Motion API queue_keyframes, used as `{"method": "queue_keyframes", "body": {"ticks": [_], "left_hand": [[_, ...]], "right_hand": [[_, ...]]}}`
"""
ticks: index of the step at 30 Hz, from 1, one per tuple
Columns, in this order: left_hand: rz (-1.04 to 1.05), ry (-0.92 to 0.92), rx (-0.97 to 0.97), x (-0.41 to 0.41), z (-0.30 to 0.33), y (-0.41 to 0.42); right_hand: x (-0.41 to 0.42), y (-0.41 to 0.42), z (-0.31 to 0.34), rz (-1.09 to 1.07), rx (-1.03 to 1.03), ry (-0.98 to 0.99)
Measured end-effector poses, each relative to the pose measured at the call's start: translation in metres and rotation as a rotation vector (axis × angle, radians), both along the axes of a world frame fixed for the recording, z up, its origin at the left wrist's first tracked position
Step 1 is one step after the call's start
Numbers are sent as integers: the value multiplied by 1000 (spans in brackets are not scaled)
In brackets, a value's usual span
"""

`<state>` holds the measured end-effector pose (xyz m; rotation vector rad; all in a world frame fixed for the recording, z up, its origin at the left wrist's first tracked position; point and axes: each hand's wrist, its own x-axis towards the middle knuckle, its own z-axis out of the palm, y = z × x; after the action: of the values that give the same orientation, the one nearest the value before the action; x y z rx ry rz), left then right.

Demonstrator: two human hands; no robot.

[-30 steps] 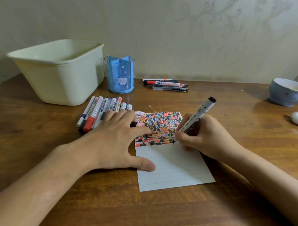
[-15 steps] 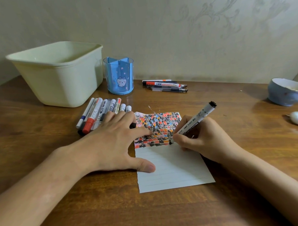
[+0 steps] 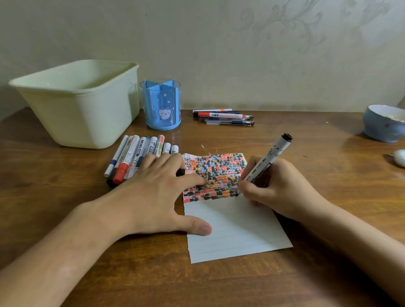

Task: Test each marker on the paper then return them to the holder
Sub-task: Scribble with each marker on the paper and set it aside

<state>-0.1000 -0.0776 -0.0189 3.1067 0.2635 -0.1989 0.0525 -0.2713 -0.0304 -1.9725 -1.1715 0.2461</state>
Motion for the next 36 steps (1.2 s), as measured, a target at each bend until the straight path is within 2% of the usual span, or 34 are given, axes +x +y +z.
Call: {"method": "queue_keyframes", "body": {"ticks": [2, 7, 11, 17, 21, 26, 31, 36], "left_hand": [[2, -3, 6, 0, 0, 0], [-3, -5, 10, 0, 1, -1], [-1, 9, 0, 0, 2, -1], [0, 10, -6, 0, 1, -1], [-2, 10, -3, 0, 3, -2], [1, 14, -3, 0, 3, -2], [-6, -1, -2, 0, 2, -2], [-9, -20, -18, 1, -1, 0]], "right_hand": [[0, -1, -1, 27, 24, 36], [-1, 2, -1, -13, -8, -54], [0, -2, -2, 18, 40, 47], [-1, 3, -2, -33, -3, -52], [1, -1, -3, 13, 47, 80], [2, 1, -3, -5, 0, 27], [11, -4, 0, 22, 171, 259], [12, -4, 7, 13, 207, 251]]}}
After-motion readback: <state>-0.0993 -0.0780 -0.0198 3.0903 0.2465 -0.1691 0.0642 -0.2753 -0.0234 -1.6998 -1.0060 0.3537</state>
